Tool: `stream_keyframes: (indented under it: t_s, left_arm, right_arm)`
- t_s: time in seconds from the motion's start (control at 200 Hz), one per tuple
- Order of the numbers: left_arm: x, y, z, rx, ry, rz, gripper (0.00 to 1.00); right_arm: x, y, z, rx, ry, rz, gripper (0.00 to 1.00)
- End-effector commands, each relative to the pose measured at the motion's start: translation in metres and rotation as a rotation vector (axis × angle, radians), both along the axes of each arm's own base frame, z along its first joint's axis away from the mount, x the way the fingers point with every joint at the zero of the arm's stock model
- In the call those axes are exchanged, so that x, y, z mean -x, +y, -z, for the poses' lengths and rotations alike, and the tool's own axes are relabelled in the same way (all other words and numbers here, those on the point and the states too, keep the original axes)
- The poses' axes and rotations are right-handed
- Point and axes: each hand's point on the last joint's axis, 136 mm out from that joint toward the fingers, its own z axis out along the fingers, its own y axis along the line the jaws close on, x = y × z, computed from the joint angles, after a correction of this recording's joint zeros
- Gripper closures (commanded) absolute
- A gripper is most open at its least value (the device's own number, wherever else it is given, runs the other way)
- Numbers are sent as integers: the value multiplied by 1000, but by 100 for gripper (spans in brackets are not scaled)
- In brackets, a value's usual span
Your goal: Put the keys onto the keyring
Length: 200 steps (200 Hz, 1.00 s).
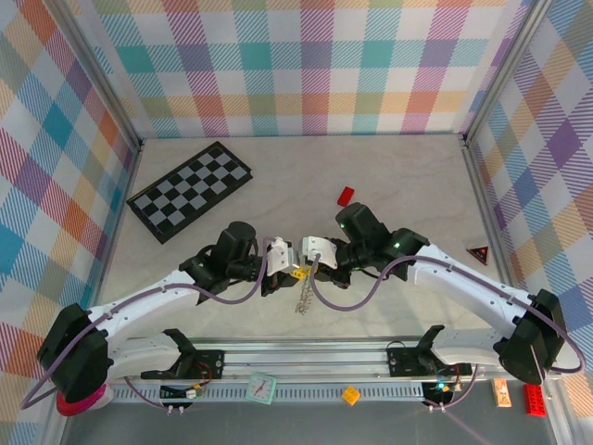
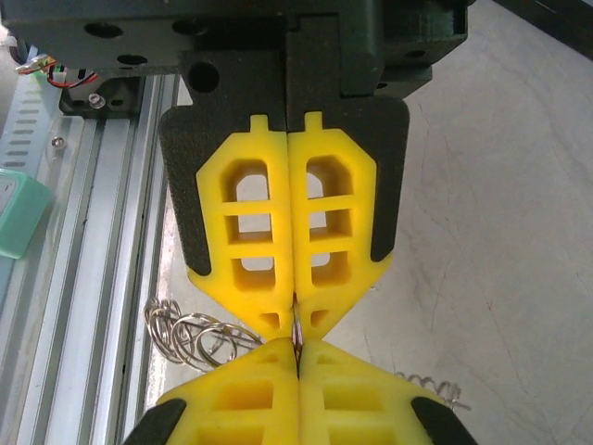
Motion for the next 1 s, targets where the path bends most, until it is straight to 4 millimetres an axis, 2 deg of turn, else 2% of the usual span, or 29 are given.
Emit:
stream_keyframes:
  t_s: [0.0,0.11,0.265,0.555,0.665,0.74,0.84,0.995]
  left_arm:
    - [0,-4,-17,37,-56,16,100]
    - [-1,-3,-17,53,-65,8,100]
    - [-5,-2,-19,95,-86,-33,100]
    - [-14,-2,-12,84,-84,-77,100]
    - [-16,-3,-13,93,-82,-88,100]
    - [-17,-4,-14,102,-81,-90,100]
    - [-18,-5,-13,103,-78,-91,100]
    - [-17,-5,-13,105,-74,-88,100]
  right_arm:
    - [3,4,-16,-50,-22,-12,84]
    - [-3,-4,-21,-131,-27,57,69]
    - [-16,-14,-19,-218,41,235,60]
    - [-12,-10,-29,-335,405,462,57]
    - [-14,-11,-28,-325,590,605,59]
    - [-12,-10,-24,-293,681,643,61]
    - [-6,-7,-22,-271,737,637,62]
    - [-9,-5,-22,-284,729,636,68]
